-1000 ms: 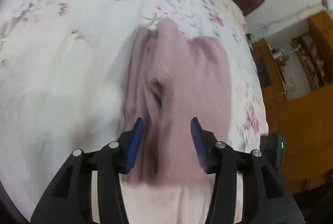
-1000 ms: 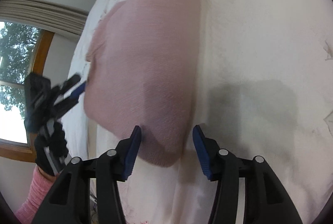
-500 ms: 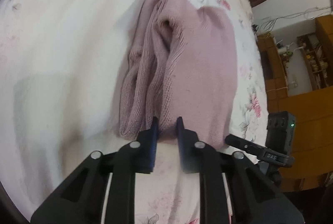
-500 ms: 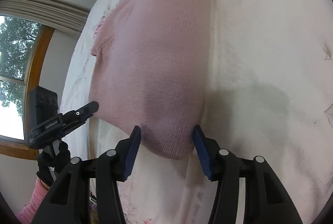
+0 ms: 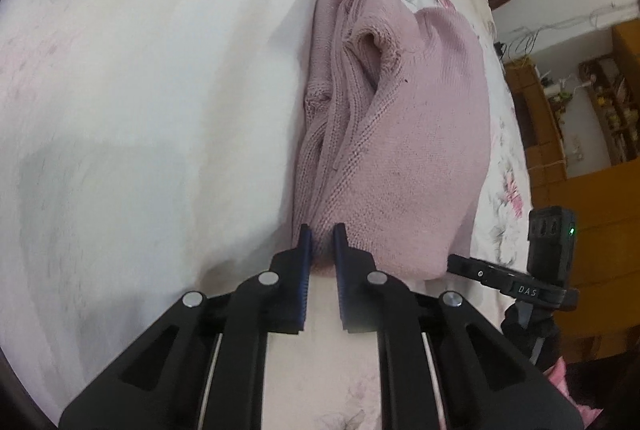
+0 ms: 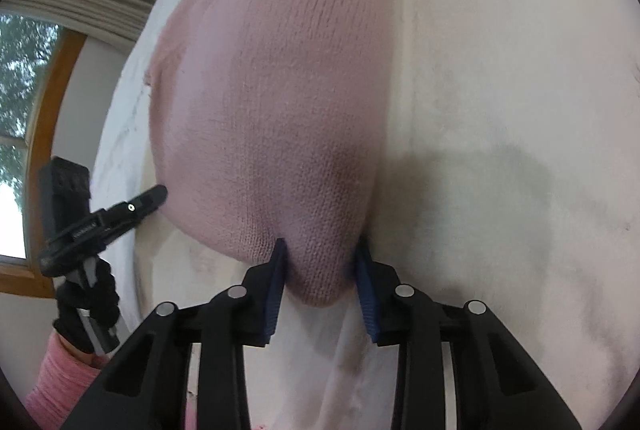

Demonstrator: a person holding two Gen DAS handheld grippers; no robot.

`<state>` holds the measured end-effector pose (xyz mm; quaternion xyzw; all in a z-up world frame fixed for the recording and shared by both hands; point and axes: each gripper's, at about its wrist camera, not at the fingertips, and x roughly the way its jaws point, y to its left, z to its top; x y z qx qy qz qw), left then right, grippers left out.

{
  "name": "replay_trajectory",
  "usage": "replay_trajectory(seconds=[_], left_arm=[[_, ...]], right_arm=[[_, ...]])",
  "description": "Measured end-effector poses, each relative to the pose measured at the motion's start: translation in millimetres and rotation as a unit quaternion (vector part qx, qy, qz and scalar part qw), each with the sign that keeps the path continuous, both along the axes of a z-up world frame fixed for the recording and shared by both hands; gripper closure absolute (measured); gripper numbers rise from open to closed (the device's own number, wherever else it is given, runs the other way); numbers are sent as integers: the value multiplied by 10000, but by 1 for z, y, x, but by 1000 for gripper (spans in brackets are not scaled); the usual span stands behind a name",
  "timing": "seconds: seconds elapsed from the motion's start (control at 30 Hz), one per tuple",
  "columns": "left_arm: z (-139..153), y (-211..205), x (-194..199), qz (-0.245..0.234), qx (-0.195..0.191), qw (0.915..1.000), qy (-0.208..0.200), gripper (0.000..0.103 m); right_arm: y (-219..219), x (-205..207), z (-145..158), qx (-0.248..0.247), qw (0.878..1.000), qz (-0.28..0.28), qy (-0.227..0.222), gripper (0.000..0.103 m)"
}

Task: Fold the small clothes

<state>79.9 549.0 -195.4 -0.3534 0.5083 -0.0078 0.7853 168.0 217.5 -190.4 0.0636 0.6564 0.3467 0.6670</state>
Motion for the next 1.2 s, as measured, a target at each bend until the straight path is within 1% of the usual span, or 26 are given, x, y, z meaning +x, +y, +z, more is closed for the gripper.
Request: replay_trajectory(seconds=[0.07, 0.13, 0.17, 0.2, 0.23, 0.27, 0.3, 0.33, 0.37, 0.4, 0.47, 0.53, 0.6, 0.63, 0.67, 0.7, 0.77, 0.8, 0.87, 0.93, 1.0, 1.07, 1.1, 1.13, 1.17, 1.2], left_arm=[[4, 2, 0, -40, 26, 10000, 54, 84], [12, 3, -1, -53, 150, 9998, 71, 69], [17, 3, -1, -74, 205, 9997, 61, 66], [23, 4, -1, -117, 273, 9996, 21, 65], [33, 6, 0, -174, 448, 9988, -67, 64], [40, 5, 3, -199, 579, 9981, -112, 62], [46, 7, 7, -214, 736, 9969, -170, 55], [53, 12, 14, -175, 891, 9955, -259, 52], [58, 16, 22, -131, 935, 9951, -301, 52], [62, 21, 36, -65, 944, 9949, -353, 52], [69, 26, 57, -19, 975, 9943, -434, 51], [72, 28, 86, 27, 1050, 9933, -490, 48], [69, 29, 110, 4, 1002, 9940, -435, 45], [64, 31, 124, 53, 1049, 9941, -264, 44], [59, 31, 132, 93, 1076, 9941, -140, 44], [54, 31, 140, 148, 1075, 9941, -52, 48], [47, 30, 145, 109, 759, 9969, -151, 71], [48, 28, 143, 103, 682, 9974, -210, 90], [53, 25, 134, 121, 808, 9958, -409, 92], [46, 31, 127, 254, 842, 9956, -322, 93], [35, 38, 124, 381, 646, 9969, -220, 92], [31, 43, 121, 426, 414, 9980, -233, 92], [33, 42, 120, 358, 317, 9985, -271, 91], [34, 41, 119, 308, 279, 9988, -275, 87], [36, 40, 117, 255, 241, 9989, -311, 86], [39, 39, 113, 228, 231, 9988, -363, 81]], right_arm=[[0, 3, -2, 30, 9999, -33, 121, 70], [-2, 6, 0, 53, 9999, 17, 138, 68], [-2, 6, 4, 85, 9999, 20, 122, 64], [-5, 7, 8, 128, 9998, 5, 119, 61], [-9, 7, 14, 203, 9998, 6, 89, 58], [-11, 6, 19, 253, 9997, 14, 24, 57], [-15, 6, 26, 258, 9996, 23, -110, 56], [-17, 6, 29, 219, 9996, 23, -197, 51], [-19, 7, 31, 268, 9991, 118, -296, 49], [-20, 8, 33, 235, 9991, 94, -346, 49], [-22, 11, 34, 271, 9989, 44, -371, 49], [-23, 15, 33, 310, 9988, -8, -369, 49], [-28, 17, 31, 324, 9988, -3, -356, 49], [-28, 17, 29, 305, 9989, 0, -360, 49], [-26, 17, 27, 288, 9989, -1, -366, 49], [-27, 17, 26, 285, 9989, -1, -369, 49], [-27, 16, 24, 300, 9989, 8, -359, 49], [-28, 16, 23, 296, 9989, 14, -361, 49], [-28, 16, 20, 283, 9989, 26, -373, 49], [-29, 17, 18, 332, 9989, 15, -339, 49], [-28, 19, 16, 361, 9988, 7, -322, 49], [-29, 19, 17, 372, 9988, 19, -319, 49], [-29, 19, 17, 347, 9988, 43, -350, 49], [-30, 20, 18, 324, 9988, 58, -371, 49], [-27, 22, 18, 307, 9988, 59, -383, 49], [-29, 23, 20, 321, 9987, 55, -392, 49]])
